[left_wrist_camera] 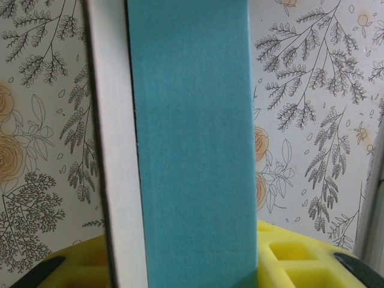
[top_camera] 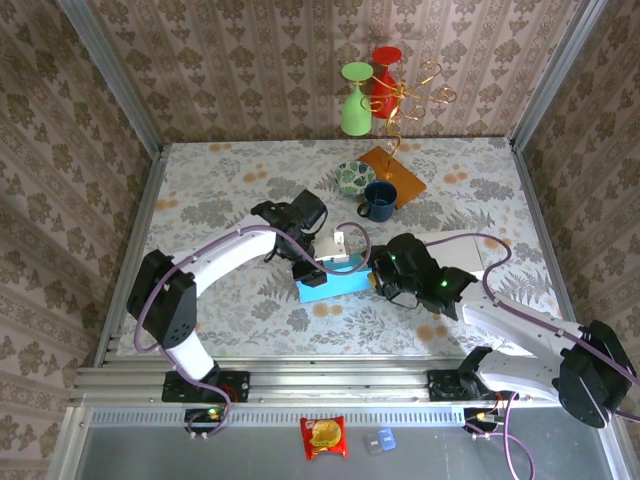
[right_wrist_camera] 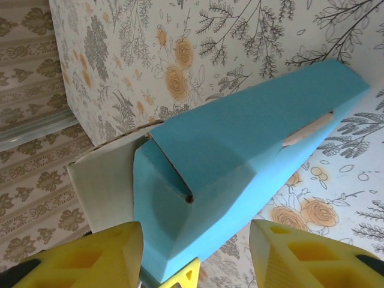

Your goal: Fold the paper box

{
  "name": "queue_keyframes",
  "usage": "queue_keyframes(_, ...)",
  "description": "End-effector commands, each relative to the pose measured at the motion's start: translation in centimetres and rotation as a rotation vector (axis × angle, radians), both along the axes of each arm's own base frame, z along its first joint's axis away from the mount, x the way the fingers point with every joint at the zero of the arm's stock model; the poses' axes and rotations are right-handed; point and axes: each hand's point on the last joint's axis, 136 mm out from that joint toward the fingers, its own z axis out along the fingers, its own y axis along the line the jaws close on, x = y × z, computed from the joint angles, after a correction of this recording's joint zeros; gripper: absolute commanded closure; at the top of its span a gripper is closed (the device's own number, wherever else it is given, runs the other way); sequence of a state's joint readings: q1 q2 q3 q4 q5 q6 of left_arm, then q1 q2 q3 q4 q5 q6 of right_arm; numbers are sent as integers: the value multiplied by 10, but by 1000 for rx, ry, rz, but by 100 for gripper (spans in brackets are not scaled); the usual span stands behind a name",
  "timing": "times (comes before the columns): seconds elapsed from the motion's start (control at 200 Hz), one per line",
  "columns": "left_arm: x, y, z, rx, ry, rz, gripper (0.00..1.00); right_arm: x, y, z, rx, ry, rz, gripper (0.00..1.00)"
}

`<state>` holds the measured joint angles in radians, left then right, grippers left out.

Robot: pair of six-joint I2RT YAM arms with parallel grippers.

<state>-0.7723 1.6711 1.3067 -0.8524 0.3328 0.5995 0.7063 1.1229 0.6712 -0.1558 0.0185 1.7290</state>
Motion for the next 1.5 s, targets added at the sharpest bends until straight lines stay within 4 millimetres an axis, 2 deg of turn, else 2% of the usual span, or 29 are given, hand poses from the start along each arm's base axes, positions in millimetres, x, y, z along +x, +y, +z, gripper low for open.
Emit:
queue_keyframes(0.0, -3, 1, 5, -6, -18, 10, 60, 6, 6, 7, 0, -23, 0, 52)
queue_keyframes(0.13, 0, -2, 9, -23, -41, 19, 57, -9, -4, -19, -52, 75, 3, 60)
queue_keyframes(0.22, -2, -5, 11, -31, -51, 18, 55, -17, -8, -30, -59, 121, -3, 66)
queue_keyframes(0.355, -5, -8, 12, -39, -59, 9, 54, -21, -10, -32, -87, 151, 5, 69)
queue_keyframes(0.585, -8, -11, 14, -46, -70, 1, 52, -37, -10, -47, -131, 269, 40, 75)
queue_keyframes(0.945, -15, -11, 11, -44, -61, -5, 54, -34, -8, -44, -117, 253, 39, 79)
queue_keyframes(1.045, -15, -10, 11, -42, -67, -10, 56, -29, -8, -32, -117, 206, 69, 71)
queue_keyframes(1.24, -12, -6, 13, -39, -85, -12, 58, -19, -28, 15, -273, -21, 287, 59)
queue_keyframes(1.42, -11, -6, 13, -45, -83, -18, 60, -19, -48, 57, -381, -300, 542, 56)
queue_keyframes(1.495, -11, -5, 13, -45, -82, -22, 61, -16, -64, 64, -475, -384, 635, 57)
